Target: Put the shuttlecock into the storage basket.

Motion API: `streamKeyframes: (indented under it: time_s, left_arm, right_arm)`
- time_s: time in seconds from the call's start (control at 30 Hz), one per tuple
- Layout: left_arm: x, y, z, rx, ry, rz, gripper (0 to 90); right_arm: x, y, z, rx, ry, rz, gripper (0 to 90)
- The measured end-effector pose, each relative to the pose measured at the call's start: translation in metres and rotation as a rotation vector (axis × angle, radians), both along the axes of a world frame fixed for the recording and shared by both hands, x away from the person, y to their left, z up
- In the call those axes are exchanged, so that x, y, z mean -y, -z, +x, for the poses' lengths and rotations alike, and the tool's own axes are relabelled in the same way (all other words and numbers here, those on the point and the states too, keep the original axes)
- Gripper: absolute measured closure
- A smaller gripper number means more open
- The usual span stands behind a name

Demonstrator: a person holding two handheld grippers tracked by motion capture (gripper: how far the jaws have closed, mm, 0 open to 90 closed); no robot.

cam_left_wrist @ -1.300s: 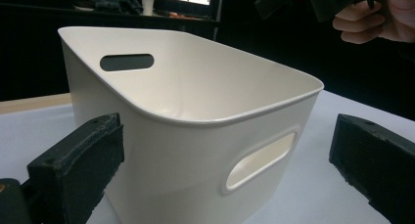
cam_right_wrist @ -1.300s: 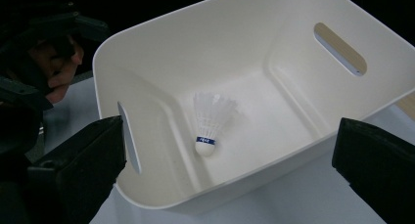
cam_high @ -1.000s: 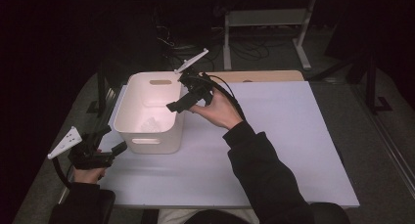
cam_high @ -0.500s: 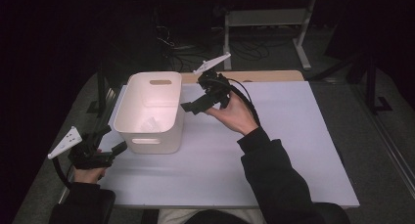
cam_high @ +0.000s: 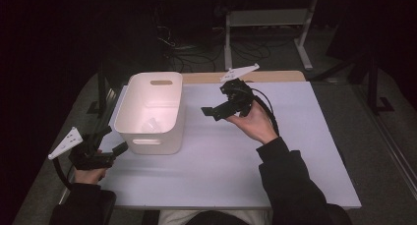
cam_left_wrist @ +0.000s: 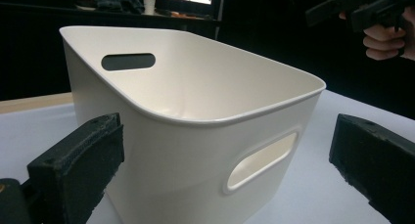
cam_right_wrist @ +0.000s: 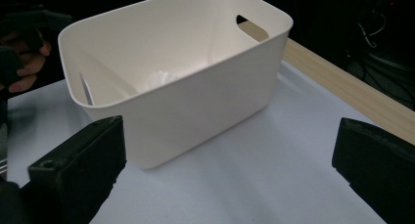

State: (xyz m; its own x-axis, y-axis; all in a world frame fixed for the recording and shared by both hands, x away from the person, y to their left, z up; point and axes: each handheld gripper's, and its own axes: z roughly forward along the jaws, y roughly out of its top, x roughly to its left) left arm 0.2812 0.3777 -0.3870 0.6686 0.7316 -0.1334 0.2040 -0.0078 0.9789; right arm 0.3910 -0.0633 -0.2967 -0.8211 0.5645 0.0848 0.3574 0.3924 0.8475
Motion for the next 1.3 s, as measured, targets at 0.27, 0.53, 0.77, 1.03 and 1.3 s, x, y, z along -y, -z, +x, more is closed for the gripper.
streamKeyframes:
  time_s: [0.27, 0.53, 0.77, 1.03, 1.3]
  left_arm:
    - [0.0, 0.0, 0.0, 0.0, -0.001, 0.002, 0.0]
    - [0.0, 0.0, -0.001, 0.002, -0.006, -0.003, 0.0]
    - [-0.001, 0.0, -0.001, 0.001, -0.009, 0.0, 0.0]
    - [0.0, 0.0, 0.0, -0.001, -0.011, -0.004, 0.0]
    - [-0.001, 0.0, -0.001, -0.001, -0.011, -0.004, 0.0]
  right_arm:
    - [0.022, 0.014, -0.008, 0.034, 0.028, 0.04, 0.0]
    - [0.049, 0.031, -0.017, 0.046, 0.069, 0.058, 0.0]
    - [0.092, 0.06, -0.034, 0.032, 0.148, 0.114, 0.0]
    - [0.12, 0.074, -0.044, 0.041, 0.218, 0.111, 0.0]
    - [0.128, 0.075, -0.05, 0.07, 0.235, 0.104, 0.0]
